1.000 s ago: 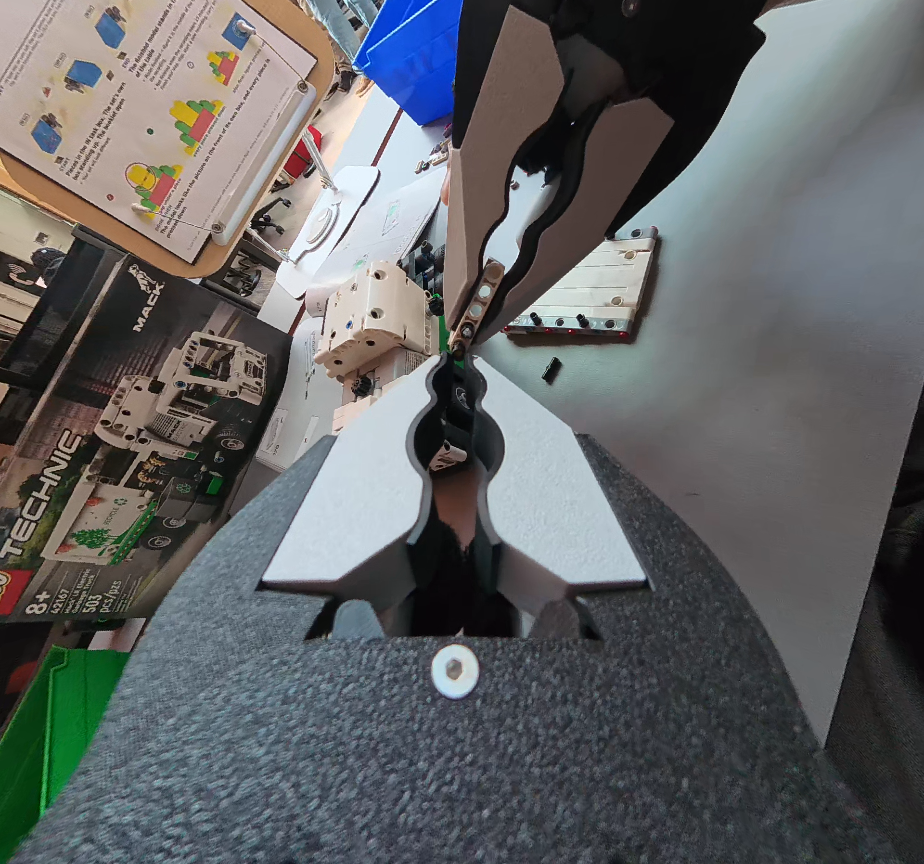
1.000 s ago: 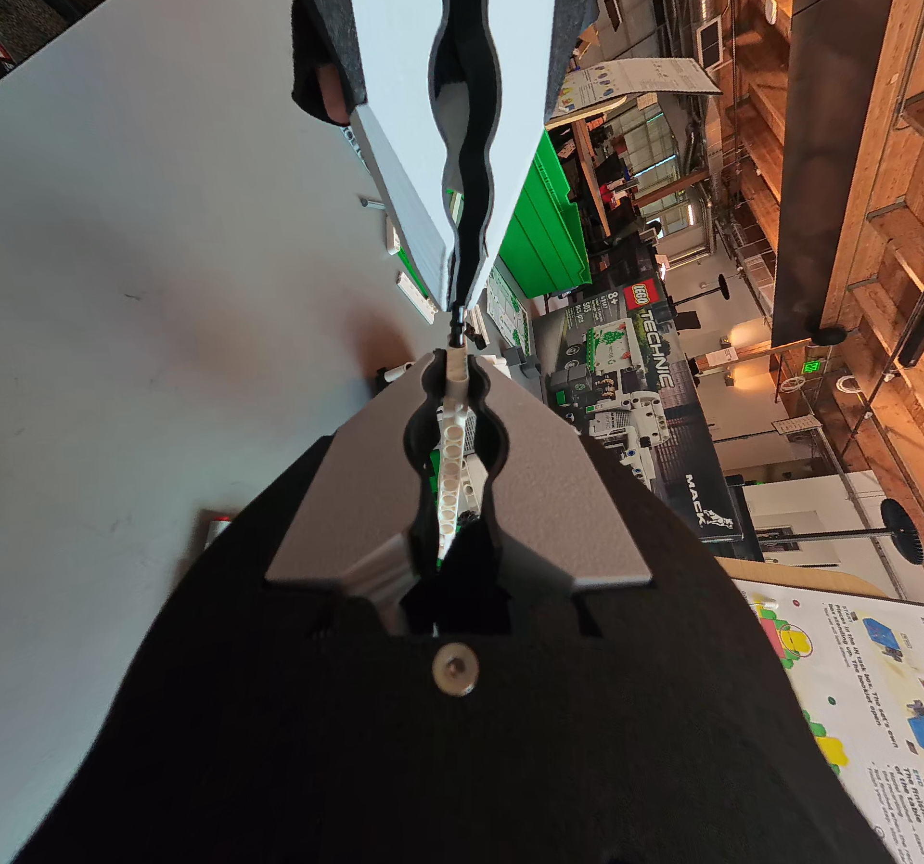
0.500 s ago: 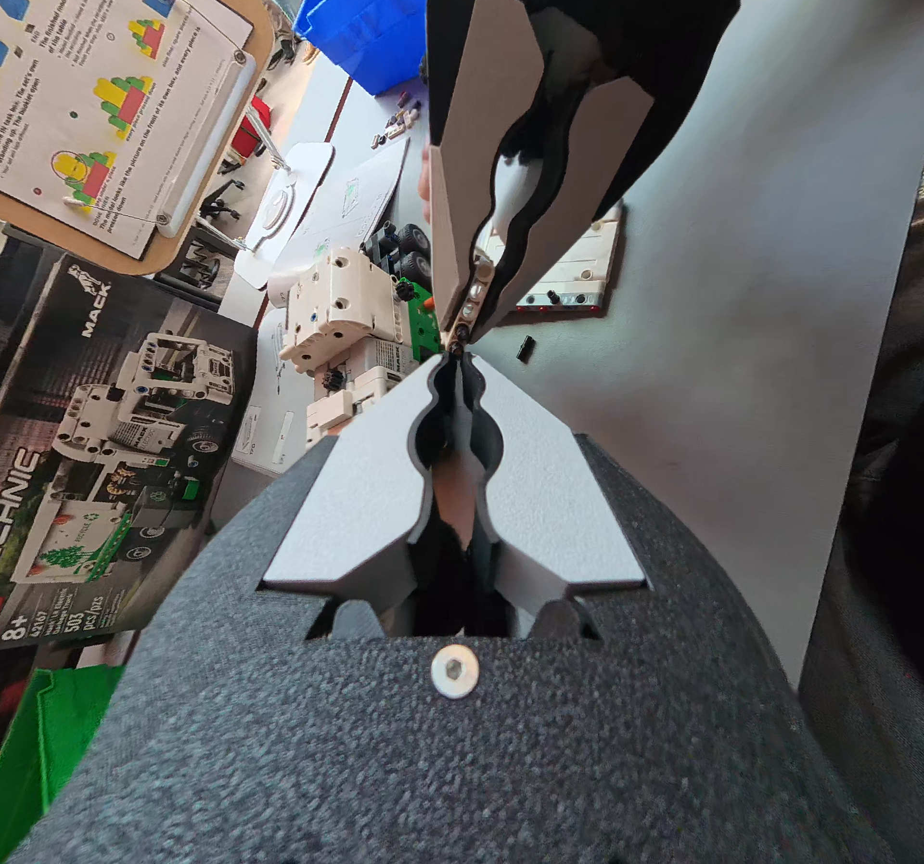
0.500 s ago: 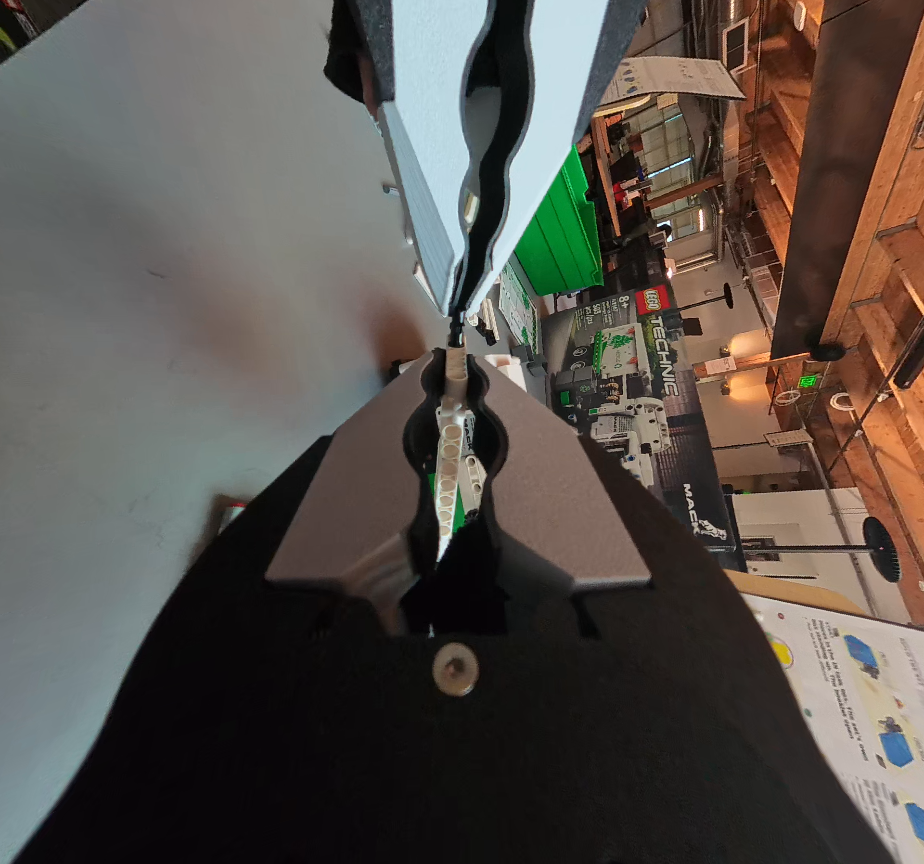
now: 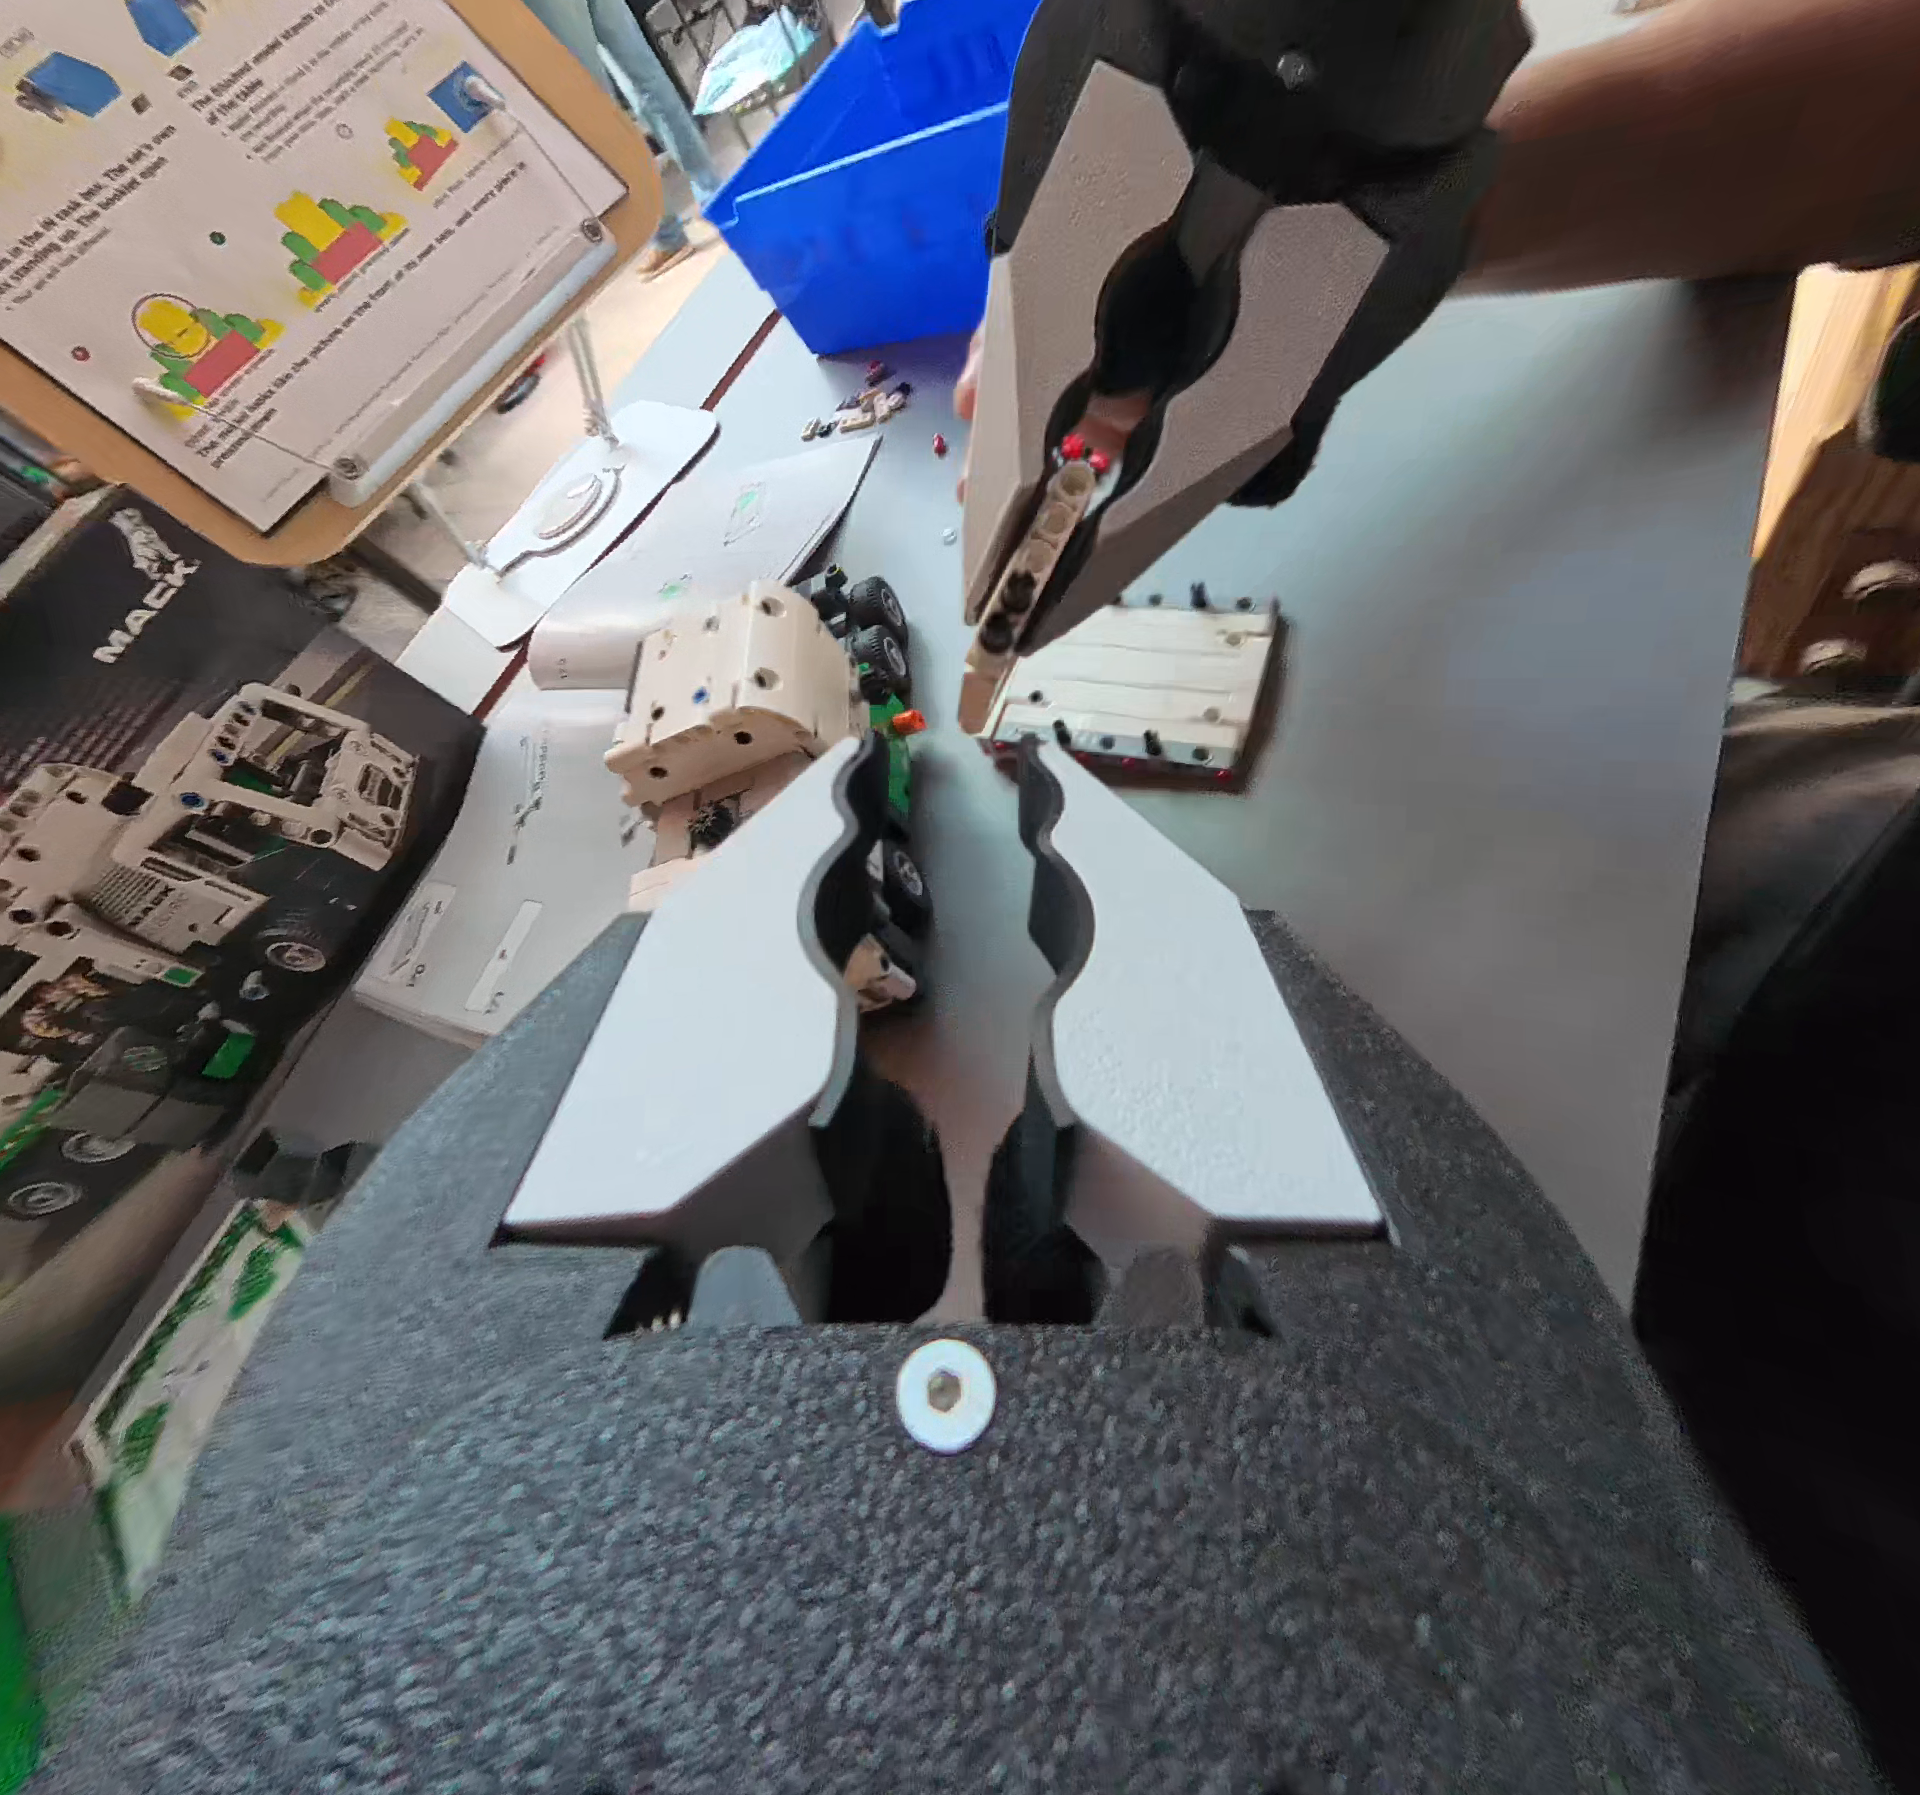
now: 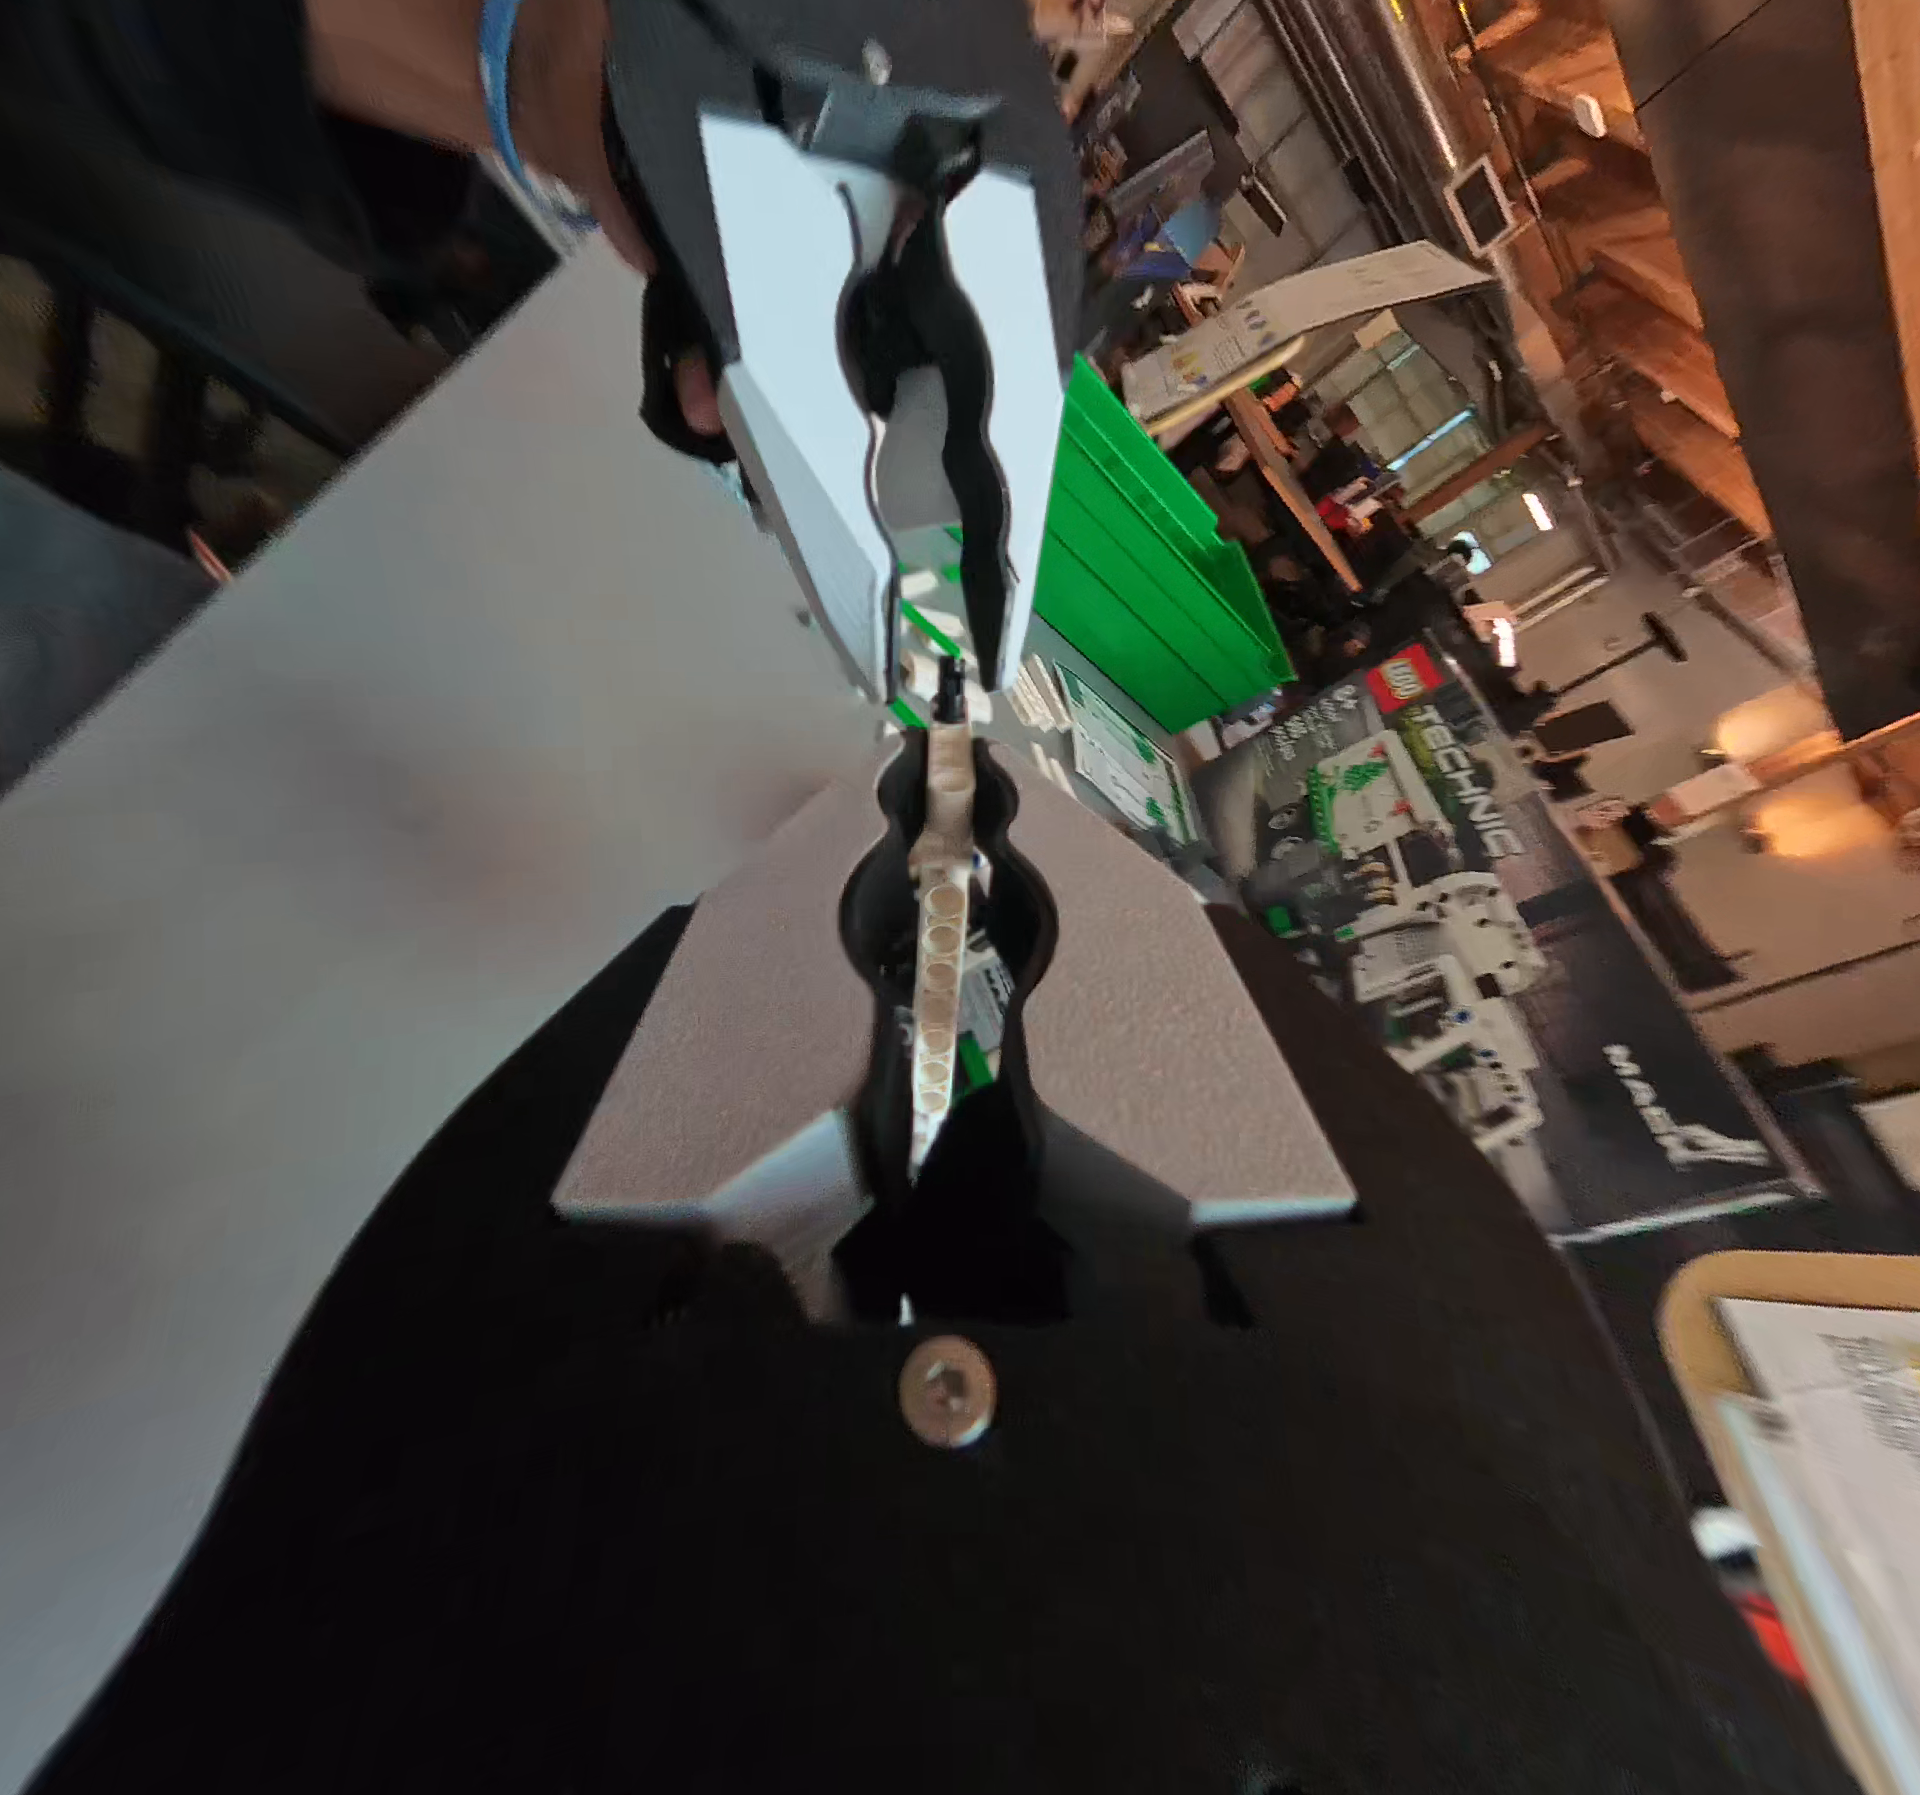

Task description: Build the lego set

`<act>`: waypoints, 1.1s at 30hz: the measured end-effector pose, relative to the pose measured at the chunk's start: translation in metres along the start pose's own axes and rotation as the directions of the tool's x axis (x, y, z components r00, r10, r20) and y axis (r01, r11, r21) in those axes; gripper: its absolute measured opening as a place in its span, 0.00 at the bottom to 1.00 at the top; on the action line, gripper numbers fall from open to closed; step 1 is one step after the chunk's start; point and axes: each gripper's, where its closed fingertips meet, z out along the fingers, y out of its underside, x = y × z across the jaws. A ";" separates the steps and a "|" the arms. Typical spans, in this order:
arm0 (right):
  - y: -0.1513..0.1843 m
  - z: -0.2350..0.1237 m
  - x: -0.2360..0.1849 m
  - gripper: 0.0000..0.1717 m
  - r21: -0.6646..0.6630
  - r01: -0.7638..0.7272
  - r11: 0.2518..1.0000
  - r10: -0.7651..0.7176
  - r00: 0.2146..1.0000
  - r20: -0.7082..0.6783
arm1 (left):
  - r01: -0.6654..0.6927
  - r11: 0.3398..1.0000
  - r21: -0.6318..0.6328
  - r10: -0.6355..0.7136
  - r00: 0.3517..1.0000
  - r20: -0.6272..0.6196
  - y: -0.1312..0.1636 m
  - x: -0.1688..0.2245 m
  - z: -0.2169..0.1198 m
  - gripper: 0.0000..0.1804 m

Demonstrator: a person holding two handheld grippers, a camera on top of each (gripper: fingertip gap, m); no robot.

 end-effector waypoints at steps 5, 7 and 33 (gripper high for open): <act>-0.027 -0.013 0.008 0.04 0.230 -0.296 0.927 0.273 0.953 0.127 | 0.138 0.976 0.170 -0.111 0.981 -0.160 -0.020 0.005 0.003 0.12; -0.039 -0.017 0.011 0.04 0.311 -0.355 0.882 0.320 0.934 0.158 | 0.181 0.959 0.217 -0.132 0.966 -0.222 -0.029 0.010 0.007 0.11; 0.016 0.003 0.041 0.05 0.040 -0.635 0.771 0.627 0.769 0.122 | 0.323 0.914 0.246 -0.212 0.897 -0.388 -0.021 -0.031 0.018 0.04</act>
